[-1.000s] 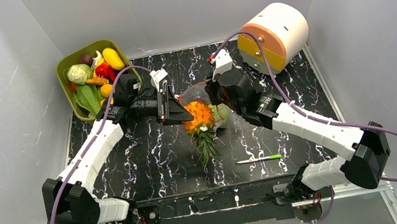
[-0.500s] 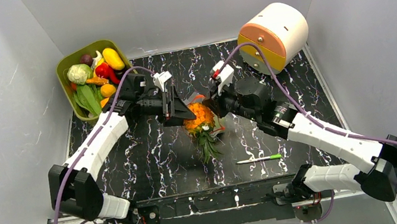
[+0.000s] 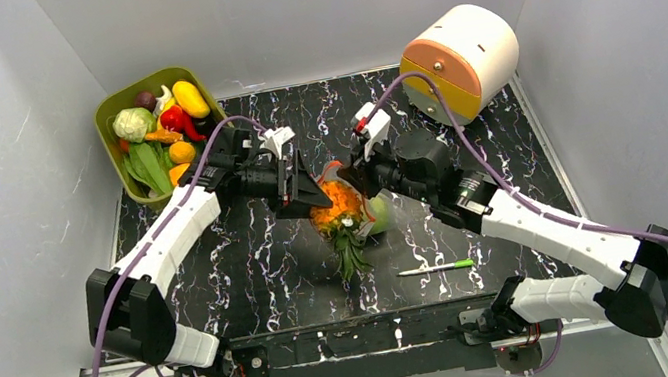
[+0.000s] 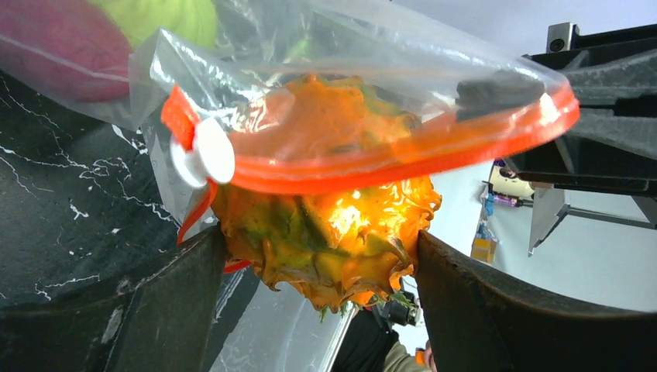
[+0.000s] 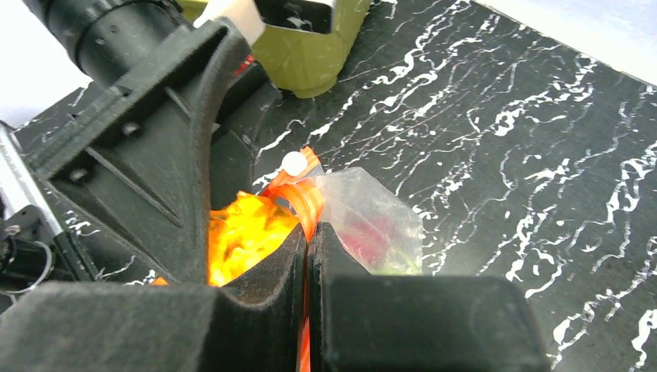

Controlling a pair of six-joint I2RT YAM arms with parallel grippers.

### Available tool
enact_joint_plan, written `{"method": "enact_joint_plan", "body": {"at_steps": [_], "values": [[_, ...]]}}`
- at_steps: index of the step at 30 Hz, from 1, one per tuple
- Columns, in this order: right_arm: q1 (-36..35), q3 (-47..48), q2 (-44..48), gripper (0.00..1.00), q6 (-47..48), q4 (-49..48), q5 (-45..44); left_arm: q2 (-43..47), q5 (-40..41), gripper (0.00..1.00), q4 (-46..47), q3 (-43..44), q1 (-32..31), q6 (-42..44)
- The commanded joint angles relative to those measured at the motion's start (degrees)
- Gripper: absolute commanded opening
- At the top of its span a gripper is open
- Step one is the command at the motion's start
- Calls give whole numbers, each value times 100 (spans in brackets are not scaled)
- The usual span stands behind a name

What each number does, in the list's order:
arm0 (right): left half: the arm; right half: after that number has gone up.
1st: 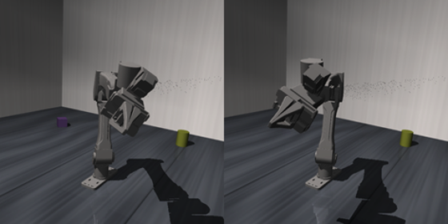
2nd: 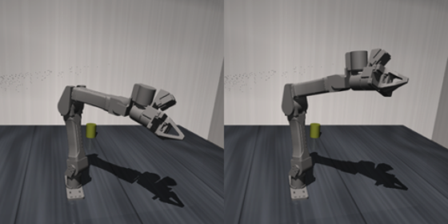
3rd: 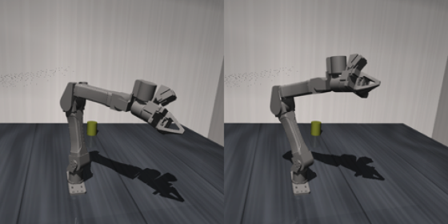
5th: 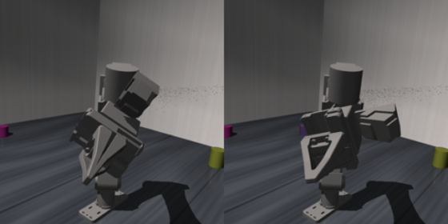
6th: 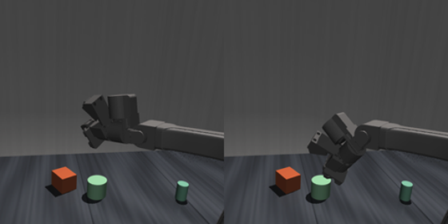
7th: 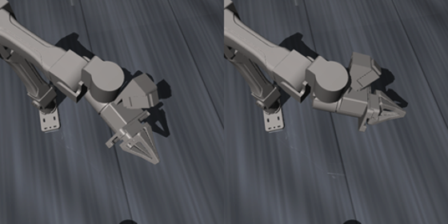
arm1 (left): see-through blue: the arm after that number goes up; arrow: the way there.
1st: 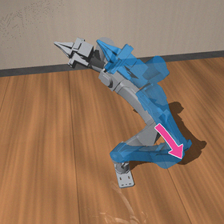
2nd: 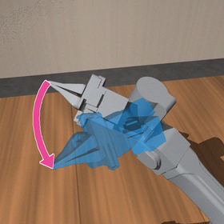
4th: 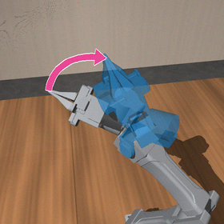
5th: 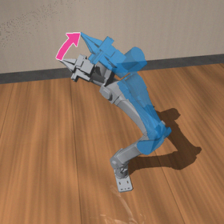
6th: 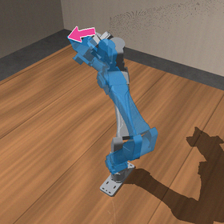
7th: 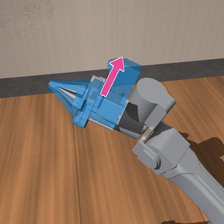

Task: Place the food in the zip-top bag and seal the zipper
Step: Place the fake fruit in the zipper food storage bag.

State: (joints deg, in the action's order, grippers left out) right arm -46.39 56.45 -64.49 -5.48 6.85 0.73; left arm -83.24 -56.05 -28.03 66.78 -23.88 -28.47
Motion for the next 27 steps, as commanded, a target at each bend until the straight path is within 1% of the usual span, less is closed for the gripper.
{"method": "enact_joint_plan", "body": {"at_steps": [1,4,6,9,11,14,20,23,25,26,27], "values": [[-50,12,28,0,-116,-941,710,-179,-79,44,-414,184,-104,166],[-57,-140,121,0,-182,-1136,1321,-321,222,47,-702,377,-117,301],[-71,-189,152,0,-220,-1115,1406,-385,446,49,-825,481,-116,322],[-72,-249,151,0,-367,-1013,1110,-389,783,55,-862,598,-117,272],[-101,-276,125,0,-535,-978,1083,-363,1066,57,-904,670,-117,232],[-220,-301,120,0,-668,-966,1012,-360,1401,68,-975,757,-117,168],[-256,-202,46,0,-1159,-851,352,-210,1666,82,-802,715,-117,-26],[-256,43,-149,0,-1458,-621,223,-122,1807,85,-772,709,-117,-89],[-257,121,-239,0,-1651,-537,61,-82,1897,85,-776,726,-117,-116],[-256,141,-260,0,-1749,-502,-48,-64,1930,84,-782,730,-117,-138],[-256,160,-297,0,-1865,-468,-140,-47,1937,80,-754,723,-123,-170]]}}
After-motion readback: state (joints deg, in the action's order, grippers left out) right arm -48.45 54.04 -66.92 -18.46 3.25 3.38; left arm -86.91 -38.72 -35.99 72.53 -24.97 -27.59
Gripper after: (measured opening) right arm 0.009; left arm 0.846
